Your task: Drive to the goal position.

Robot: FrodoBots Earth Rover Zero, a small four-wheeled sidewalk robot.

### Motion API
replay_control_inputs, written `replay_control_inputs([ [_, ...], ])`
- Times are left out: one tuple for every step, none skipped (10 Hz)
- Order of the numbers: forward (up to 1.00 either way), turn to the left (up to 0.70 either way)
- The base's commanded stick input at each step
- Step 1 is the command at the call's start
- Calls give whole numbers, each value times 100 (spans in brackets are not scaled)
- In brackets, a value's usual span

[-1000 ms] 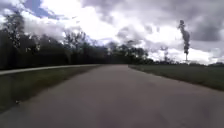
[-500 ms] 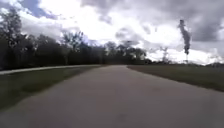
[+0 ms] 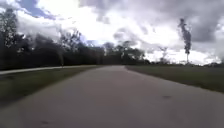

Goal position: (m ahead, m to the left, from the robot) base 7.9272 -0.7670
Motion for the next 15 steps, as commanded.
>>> replay_control_inputs([
  [100, -1],
  [100, 0],
  [100, 0],
  [100, 0],
  [100, 0],
  [100, 0],
  [100, 0],
  [100, 0],
  [100, 0],
  [100, 0],
  [100, 0],
  [100, 0],
  [100, 0],
  [100, 0],
  [100, 0],
])
